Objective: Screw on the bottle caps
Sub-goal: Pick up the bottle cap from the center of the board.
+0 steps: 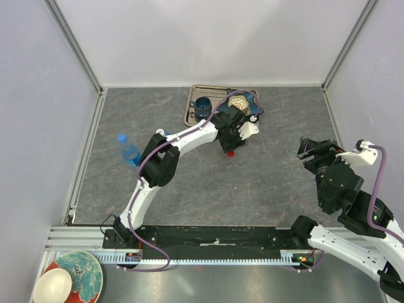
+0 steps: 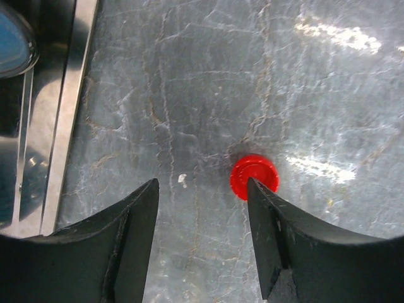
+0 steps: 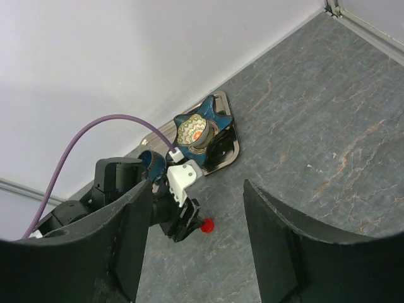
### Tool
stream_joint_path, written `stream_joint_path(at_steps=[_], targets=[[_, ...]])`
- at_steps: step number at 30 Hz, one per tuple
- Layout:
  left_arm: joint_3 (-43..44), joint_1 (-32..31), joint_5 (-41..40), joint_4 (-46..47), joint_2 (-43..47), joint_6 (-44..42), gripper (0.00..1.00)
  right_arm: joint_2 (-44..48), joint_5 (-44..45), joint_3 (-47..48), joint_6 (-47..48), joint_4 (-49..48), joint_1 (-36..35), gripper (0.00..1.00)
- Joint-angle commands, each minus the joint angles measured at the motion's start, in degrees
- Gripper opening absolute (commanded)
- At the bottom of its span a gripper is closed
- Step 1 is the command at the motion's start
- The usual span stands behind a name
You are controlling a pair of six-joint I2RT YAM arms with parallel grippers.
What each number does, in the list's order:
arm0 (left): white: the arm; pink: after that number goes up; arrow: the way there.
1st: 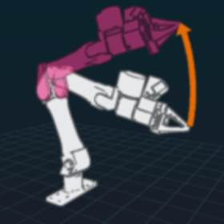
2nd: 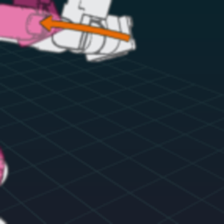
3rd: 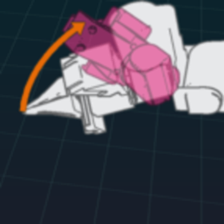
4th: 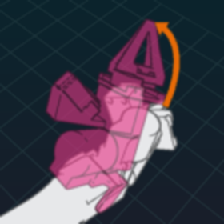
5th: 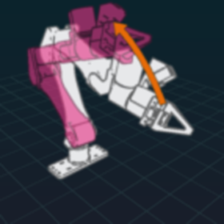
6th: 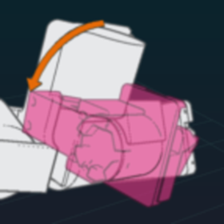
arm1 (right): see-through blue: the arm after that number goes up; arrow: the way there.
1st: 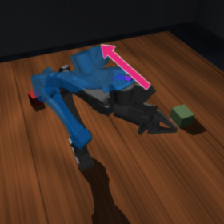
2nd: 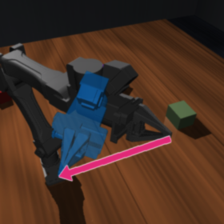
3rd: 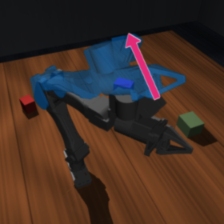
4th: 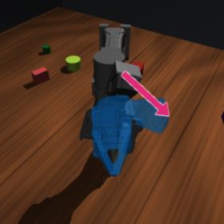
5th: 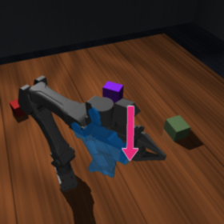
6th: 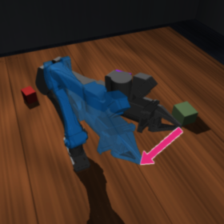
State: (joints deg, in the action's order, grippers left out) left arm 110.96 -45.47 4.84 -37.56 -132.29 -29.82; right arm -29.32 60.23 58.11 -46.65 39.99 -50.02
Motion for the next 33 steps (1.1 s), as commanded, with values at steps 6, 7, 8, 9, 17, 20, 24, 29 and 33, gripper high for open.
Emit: stream_joint_path(at_steps=[6, 7, 8, 9, 17, 20, 24, 29, 33], targets=[[1.02, 2.41, 4.12, -0.49, -0.51, -3.84, 0.64, -0.3, -0.81, -0.1, 0.95, 0.0, -0.08, 0.67], [1.1, 2.32, 4.99, -0.67, -0.6, -3.66, 0.64, -0.39, -0.81, -0.01, 0.86, 0.0, -0.08, 0.67], [1.02, 2.32, 5.52, -0.93, -0.69, -3.31, 0.64, -0.39, -0.81, -0.01, 0.86, 0.09, -0.08, 0.67], [1.1, 2.41, 6.14, -1.11, -0.69, -3.05, 0.64, -0.39, -0.81, -0.01, 0.86, 0.09, -0.08, 0.67], [2.42, 2.23, 9.49, -2.16, -0.34, -1.64, 0.64, -1.0, -1.25, -0.45, 0.6, 0.09, 0.01, 0.67], [2.77, 2.23, 9.4, -2.43, -0.34, -1.73, 0.64, -1.0, -1.43, -0.45, 0.77, 0.0, 0.01, 0.67], [2.77, 2.14, 9.92, -2.34, -0.86, -1.64, 0.61, -1.0, -1.6, -0.45, 1.04, 0.09, -0.08, 0.67], [2.68, 1.88, 10.54, -2.34, -1.57, -1.29, 0.54, -1.0, -1.43, -0.01, 1.04, 0.0, -0.08, 0.67], [2.42, 1.53, 11.59, -2.34, -2.44, -0.76, 0.46, -1.7, -1.34, 0.51, 0.95, 0.09, -0.08, 0.65]])
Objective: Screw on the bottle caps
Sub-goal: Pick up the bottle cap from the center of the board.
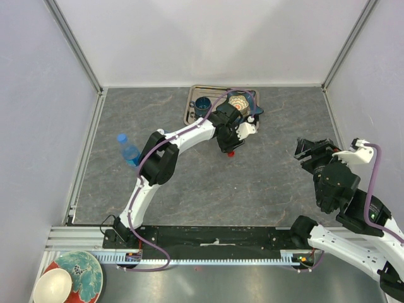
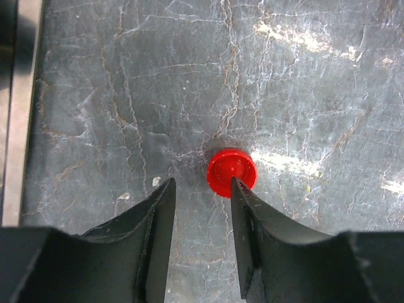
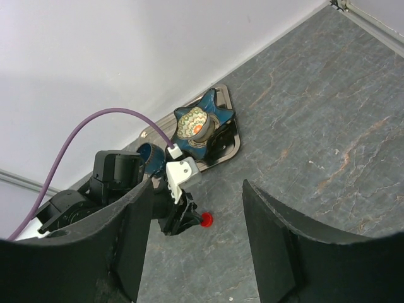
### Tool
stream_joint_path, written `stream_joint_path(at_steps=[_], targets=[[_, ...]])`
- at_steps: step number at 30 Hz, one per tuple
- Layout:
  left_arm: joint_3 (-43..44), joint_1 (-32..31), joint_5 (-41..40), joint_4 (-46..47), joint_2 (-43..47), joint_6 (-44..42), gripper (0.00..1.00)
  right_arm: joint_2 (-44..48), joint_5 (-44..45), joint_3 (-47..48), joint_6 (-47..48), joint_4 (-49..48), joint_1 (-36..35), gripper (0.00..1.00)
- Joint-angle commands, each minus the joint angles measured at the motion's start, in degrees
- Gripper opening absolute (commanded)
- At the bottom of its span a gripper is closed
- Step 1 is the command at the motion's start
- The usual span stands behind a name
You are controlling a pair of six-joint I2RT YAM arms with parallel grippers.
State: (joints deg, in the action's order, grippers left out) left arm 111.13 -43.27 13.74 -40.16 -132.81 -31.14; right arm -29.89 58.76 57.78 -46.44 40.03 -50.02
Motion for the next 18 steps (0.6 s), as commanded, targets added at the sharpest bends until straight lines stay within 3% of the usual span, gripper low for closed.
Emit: stream_joint_path(at_steps=[1, 8, 11, 12, 13, 18], targets=[[2.16, -0.68, 3.05, 0.09, -2.1, 0.55, 0.45, -1.4, 0.12, 0.93, 0.73, 0.05, -0.08, 0.65], [2.34, -0.68, 4.1, 0.26, -3.33, 0.9, 0.39, -2.19, 0.04, 1.72, 0.38, 0.05, -0.08, 0.65], [2.6, -0.68, 4.98, 0.52, -3.5, 1.34, 0.23, -1.93, -0.14, 1.55, 0.29, 0.05, 0.01, 0.64], [2.95, -0.68, 5.77, 0.52, -3.42, 1.6, 0.09, -1.93, -0.23, 1.29, 0.03, -0.04, -0.08, 0.64], [2.95, -0.77, 6.04, 0.52, -3.42, 2.13, 0.02, -1.84, -0.4, 1.2, -0.15, 0.05, -0.08, 0.64], [2.51, -1.03, 9.37, 0.44, -1.93, 5.02, 0.02, -1.66, -0.4, 0.58, -1.29, 0.4, 0.01, 0.64]])
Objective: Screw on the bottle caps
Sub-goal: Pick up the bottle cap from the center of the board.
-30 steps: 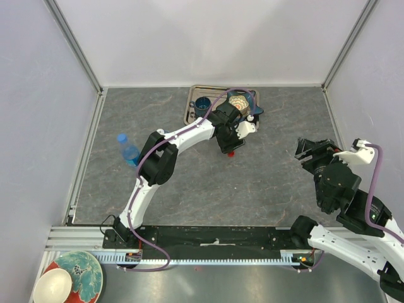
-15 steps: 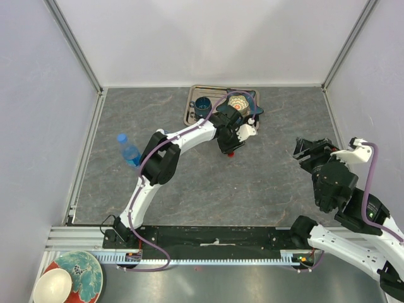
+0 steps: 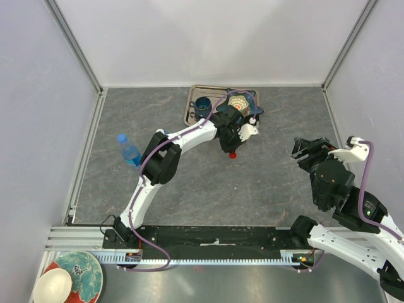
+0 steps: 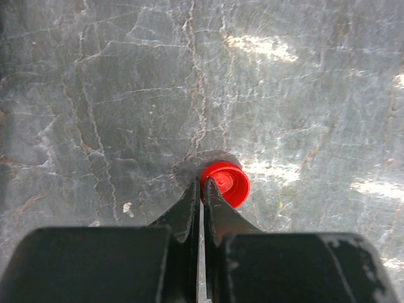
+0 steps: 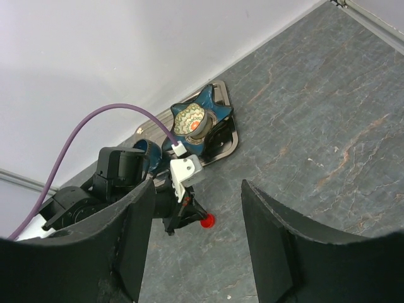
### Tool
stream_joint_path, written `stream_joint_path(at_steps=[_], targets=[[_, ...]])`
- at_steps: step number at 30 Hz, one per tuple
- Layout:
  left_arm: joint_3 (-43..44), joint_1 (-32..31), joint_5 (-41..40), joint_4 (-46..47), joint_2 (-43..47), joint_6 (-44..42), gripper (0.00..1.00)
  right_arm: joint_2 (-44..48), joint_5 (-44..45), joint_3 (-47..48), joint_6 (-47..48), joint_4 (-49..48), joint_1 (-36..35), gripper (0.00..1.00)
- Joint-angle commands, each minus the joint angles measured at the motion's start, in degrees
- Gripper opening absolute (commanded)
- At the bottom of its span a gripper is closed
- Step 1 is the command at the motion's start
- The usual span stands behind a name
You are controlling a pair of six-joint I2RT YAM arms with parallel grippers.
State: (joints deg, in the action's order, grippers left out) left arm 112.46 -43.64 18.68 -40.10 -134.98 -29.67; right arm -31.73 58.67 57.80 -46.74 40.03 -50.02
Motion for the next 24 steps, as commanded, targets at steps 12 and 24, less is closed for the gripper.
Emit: stream_joint_path(at_steps=[12, 24], targets=[[-3.04, -0.92, -2.06, 3.36, 23.15, 10.69, 0.02, 1.32, -1.71, -1.9, -15.12, 2.86, -0.08, 0.66], [-43.69, -3.02, -1.18, 48.79, 70.63, 7.0, 0.02, -4.58, -31.68, -15.49, -30.06, -39.41, 0.62, 0.86]])
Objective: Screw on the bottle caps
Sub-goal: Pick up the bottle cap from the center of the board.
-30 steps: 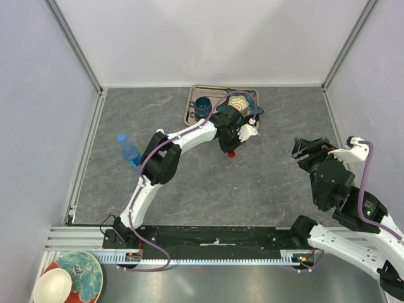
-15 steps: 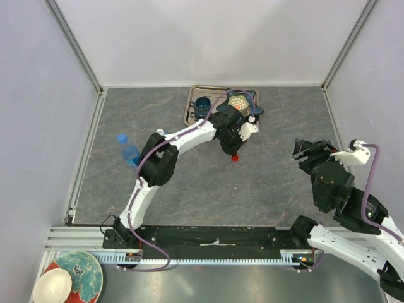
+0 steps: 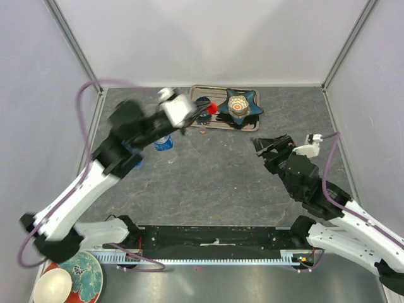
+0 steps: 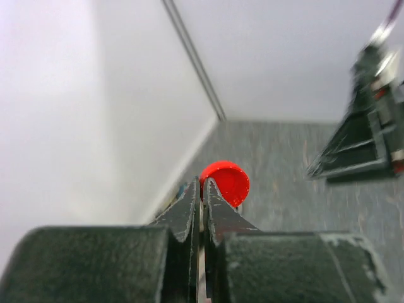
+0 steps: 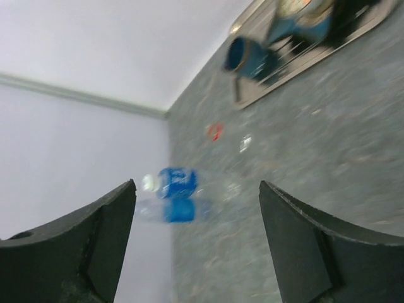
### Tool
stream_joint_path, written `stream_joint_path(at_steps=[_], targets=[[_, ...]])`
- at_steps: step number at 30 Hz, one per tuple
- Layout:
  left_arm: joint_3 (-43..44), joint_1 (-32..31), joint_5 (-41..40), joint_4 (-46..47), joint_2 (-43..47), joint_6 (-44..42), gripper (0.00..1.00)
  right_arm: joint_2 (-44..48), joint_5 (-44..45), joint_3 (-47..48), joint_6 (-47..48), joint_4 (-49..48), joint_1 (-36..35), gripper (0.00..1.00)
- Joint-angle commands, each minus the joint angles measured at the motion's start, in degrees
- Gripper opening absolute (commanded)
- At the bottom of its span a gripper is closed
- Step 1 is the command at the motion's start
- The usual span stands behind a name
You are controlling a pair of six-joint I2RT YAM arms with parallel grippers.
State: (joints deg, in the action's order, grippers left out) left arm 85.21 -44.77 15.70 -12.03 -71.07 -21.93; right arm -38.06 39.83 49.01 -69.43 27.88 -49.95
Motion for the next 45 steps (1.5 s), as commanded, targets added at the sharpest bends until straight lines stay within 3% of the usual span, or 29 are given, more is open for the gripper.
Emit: stream_joint_path(at_steps=[1, 3, 6, 11, 26, 33, 45], targets=[[-17.26, -2.5, 1.61, 20.39, 7.95, -0.31, 0.02, 2.11, -14.33, -8.39, -10.35, -32.4, 0.82, 0.87], [-21.55, -2.95, 1.26, 22.91, 11.19, 0.49, 0.02, 1.42, -18.37, -13.12, -14.22, -45.9, 1.26, 0.88], [-23.5, -3.04, 0.55, 24.6, 12.35, 1.89, 0.02, -3.49, -24.18, -15.26, -20.74, -57.36, 2.05, 0.87], [-25.17, -3.13, 3.1, 26.09, 11.92, 2.6, 0.02, -11.76, -28.67, -13.42, -22.68, -66.0, 2.23, 0.85], [-26.85, -3.13, 4.86, 26.09, 10.51, 0.49, 0.02, -20.82, -33.86, -15.61, -31.73, -78.14, 3.2, 0.76], [-27.55, -3.39, 6.36, 26.36, 9.46, -1.18, 0.02, -21.52, -35.61, -15.18, -32.61, -78.68, 5.3, 0.69], [-31.07, -4.27, 1.52, 29.96, 10.07, -5.22, 0.02, -24.08, -36.85, -14.82, -33.05, -81.58, 5.48, 0.55]])
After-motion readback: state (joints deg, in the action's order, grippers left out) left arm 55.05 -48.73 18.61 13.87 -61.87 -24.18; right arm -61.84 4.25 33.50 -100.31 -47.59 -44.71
